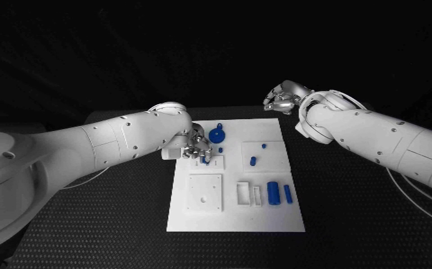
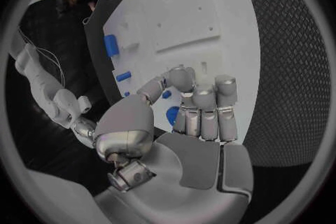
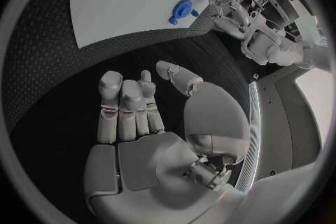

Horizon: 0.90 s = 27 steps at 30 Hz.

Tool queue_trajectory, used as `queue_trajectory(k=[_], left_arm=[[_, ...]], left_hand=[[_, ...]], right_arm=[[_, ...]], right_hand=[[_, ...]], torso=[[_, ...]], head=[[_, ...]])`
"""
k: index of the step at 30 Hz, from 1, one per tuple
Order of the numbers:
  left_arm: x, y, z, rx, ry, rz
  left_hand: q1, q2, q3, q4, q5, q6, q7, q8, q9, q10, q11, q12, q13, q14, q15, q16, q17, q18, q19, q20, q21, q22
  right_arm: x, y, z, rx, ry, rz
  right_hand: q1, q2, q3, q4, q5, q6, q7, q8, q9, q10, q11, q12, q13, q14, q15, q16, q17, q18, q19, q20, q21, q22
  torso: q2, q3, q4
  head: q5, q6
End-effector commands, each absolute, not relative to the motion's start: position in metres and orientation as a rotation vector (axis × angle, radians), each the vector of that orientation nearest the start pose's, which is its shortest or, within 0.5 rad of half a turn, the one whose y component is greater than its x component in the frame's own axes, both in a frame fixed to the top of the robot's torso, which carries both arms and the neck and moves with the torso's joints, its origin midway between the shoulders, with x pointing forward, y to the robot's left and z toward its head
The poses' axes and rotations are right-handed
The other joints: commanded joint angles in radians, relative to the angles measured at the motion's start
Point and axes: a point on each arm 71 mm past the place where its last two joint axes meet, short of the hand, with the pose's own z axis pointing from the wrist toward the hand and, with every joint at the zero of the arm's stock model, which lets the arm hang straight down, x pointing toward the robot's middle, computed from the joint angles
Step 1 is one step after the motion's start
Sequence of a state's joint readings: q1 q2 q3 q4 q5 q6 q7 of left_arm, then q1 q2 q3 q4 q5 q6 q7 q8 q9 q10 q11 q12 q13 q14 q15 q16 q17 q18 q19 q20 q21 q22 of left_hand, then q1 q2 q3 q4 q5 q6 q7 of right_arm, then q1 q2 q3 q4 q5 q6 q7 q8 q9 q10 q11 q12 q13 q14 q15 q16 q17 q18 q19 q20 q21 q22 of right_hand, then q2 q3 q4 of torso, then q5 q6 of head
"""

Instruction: Assemble the parts on the task board

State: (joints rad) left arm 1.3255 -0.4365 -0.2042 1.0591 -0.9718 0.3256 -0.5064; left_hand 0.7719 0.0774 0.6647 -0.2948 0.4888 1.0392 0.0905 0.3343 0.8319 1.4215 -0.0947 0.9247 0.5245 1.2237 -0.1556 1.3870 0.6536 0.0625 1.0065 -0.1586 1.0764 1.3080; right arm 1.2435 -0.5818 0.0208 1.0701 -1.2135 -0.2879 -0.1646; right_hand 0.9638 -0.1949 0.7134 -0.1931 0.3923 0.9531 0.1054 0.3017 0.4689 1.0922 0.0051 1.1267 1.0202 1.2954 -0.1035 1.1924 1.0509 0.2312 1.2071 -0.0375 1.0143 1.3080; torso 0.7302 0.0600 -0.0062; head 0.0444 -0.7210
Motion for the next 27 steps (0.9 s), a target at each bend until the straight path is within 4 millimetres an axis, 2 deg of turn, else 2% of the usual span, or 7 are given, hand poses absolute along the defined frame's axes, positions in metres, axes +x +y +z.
queue_trajectory(k=[1,7,15,27], left_arm=[[0.5439,0.1428,-0.2398,-0.044,2.49,-0.268],[0.5444,0.1464,-0.2403,-0.05,2.493,-0.264],[0.5422,0.1444,-0.2435,-0.042,2.511,-0.273],[0.5413,0.1438,-0.2459,-0.049,2.515,-0.284]], left_hand=[[0.001,0.011,0.011,0.004,0.056,0.127,-0.091,0.034,0.002,-0.01,-0.017,0.006,0.0,0.032,-0.044,0.005,0.001,0.015,0.009,-0.086,0.004,0.016],[0.0,0.011,0.011,0.004,0.057,0.127,-0.091,0.034,0.003,-0.011,-0.017,0.006,-0.001,0.032,-0.045,0.005,0.001,0.015,0.008,-0.086,0.004,0.016],[-0.003,0.012,0.011,0.004,0.056,0.128,-0.091,0.035,0.006,-0.011,-0.017,0.008,-0.001,0.032,-0.045,0.005,0.0,0.015,0.008,-0.086,0.004,0.016],[-0.01,0.013,0.013,0.004,0.057,0.136,-0.094,0.039,0.016,-0.012,-0.019,0.011,-0.002,0.033,-0.045,0.006,0.0,0.015,0.008,-0.086,0.005,0.015]], right_arm=[[0.5775,-0.2092,-0.1738,0.22,1.687,0.546],[0.5775,-0.2092,-0.1738,0.22,1.688,0.546],[0.5774,-0.2083,-0.1738,0.219,1.688,0.548],[0.5774,-0.208,-0.1738,0.219,1.688,0.548]], right_hand=[[-0.009,0.0,-0.002,-0.006,0.004,0.008,0.013,-0.006,0.002,-0.009,0.001,0.003,-0.001,-0.002,0.002,-0.007,0.001,0.031,0.002,-0.008,-0.003,0.015],[-0.01,0.0,-0.002,-0.007,0.004,0.008,0.013,-0.006,0.002,-0.009,0.001,0.003,-0.001,-0.001,0.002,-0.007,0.001,0.031,0.002,-0.008,-0.003,0.015],[-0.01,0.0,-0.002,-0.007,0.004,0.008,0.013,-0.006,0.002,-0.009,0.001,0.004,-0.002,-0.001,0.002,-0.007,0.001,0.031,0.002,-0.008,-0.003,0.015],[-0.01,0.001,-0.002,-0.007,0.005,0.008,0.013,-0.006,0.002,-0.009,0.001,0.004,-0.002,-0.001,0.002,-0.007,0.001,0.031,0.002,-0.007,-0.003,0.015]], torso=[[0.001,-0.0006,-0.0008],[0.0,0.0007,-0.0014],[0.0,-0.0008,0.0001],[0.0,0.0003,0.0006]], head=[[-0.001,-0.001],[-0.001,-0.003],[-0.002,-0.005],[-0.001,-0.007]])
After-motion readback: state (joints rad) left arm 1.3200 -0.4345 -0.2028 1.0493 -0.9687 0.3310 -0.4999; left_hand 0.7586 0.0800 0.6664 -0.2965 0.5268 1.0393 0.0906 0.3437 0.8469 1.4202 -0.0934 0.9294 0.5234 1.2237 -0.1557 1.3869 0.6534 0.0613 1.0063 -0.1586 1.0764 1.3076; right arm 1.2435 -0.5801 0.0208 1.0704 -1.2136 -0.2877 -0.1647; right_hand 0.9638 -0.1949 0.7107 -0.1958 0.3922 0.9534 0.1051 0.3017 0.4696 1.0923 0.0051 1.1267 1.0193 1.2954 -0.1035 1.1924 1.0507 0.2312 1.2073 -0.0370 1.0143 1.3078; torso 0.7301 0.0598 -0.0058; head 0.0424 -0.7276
